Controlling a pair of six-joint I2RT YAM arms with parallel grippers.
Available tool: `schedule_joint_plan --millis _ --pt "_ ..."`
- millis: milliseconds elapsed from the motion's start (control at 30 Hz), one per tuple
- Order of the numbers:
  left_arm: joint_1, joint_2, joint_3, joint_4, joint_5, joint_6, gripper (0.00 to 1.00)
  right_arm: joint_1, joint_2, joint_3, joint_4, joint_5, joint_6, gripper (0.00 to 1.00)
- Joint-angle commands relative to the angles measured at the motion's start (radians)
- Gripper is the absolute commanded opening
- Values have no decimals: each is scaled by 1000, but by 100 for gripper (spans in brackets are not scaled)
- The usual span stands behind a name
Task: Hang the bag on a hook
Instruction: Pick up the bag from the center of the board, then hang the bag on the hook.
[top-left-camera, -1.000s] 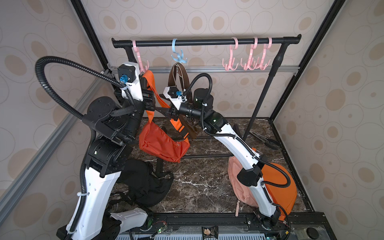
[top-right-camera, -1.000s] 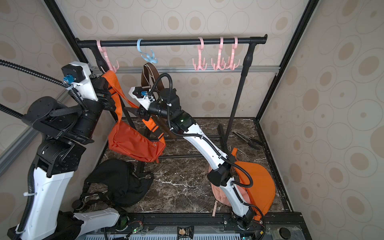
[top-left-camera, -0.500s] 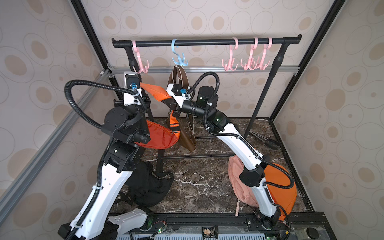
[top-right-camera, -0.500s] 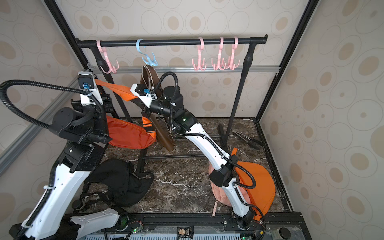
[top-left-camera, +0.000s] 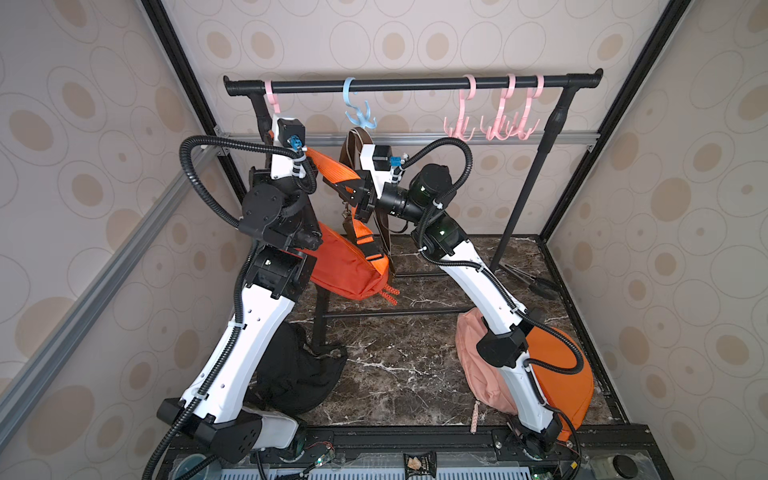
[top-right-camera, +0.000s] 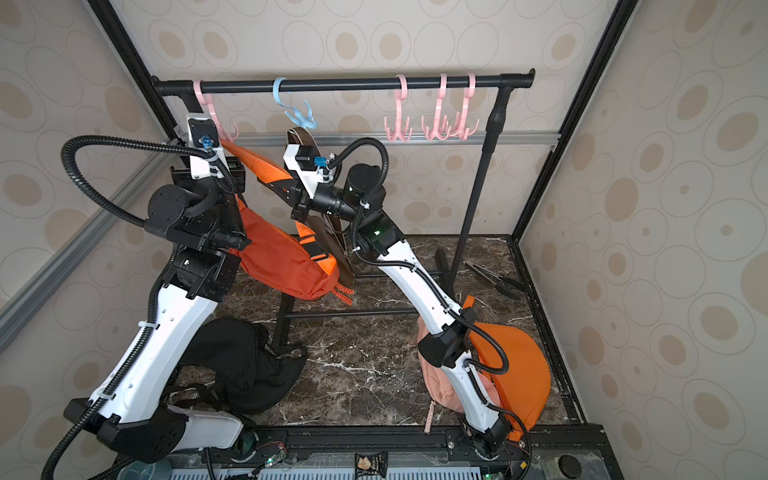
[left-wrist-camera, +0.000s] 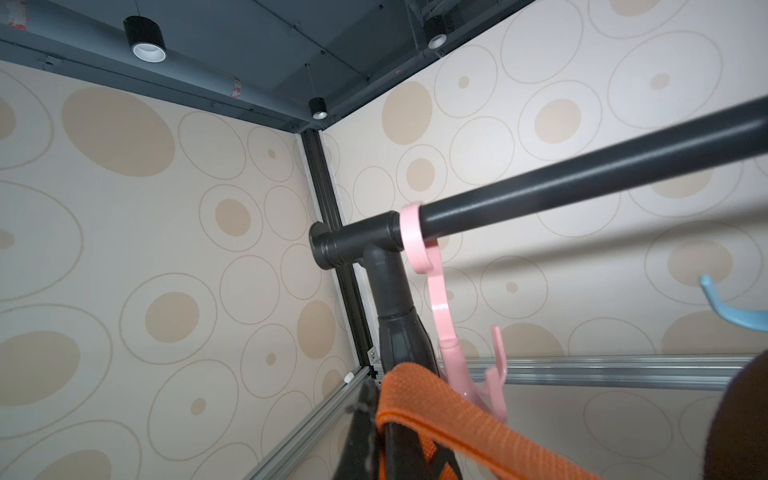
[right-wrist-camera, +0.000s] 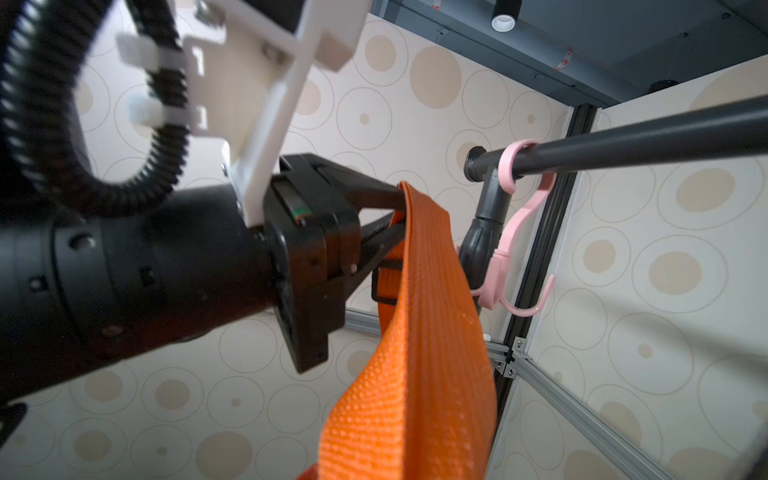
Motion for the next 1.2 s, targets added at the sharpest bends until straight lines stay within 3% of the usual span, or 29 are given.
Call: schedule_joint_plan --millis 0,200,333,533,700,867,967,1167 --pt "96 -35 85 335 -168 88 0 -30 -1 73 127 -13 17 0" --pt "102 -70 1 685 -162 234 0 -44 24 86 153 27 52 0" --pt "103 -95 -22 694 -116 260 0 -54 29 77 156 60 57 0" --pt "115 -114 -84 367 40 159 0 -56 3 22 127 72 30 0" --pt "178 -71 -102 289 147 77 0 -52 -15 2 66 28 63 0" --pt "240 -46 -32 330 142 -58 0 -45 -25 -16 -15 16 48 0" --pt "241 -57 -15 391 103 -55 0 -44 -32 -16 -35 11 32 0" --pt "243 -203 -204 633 79 -87 0 -40 -16 7 6 -63 52 0"
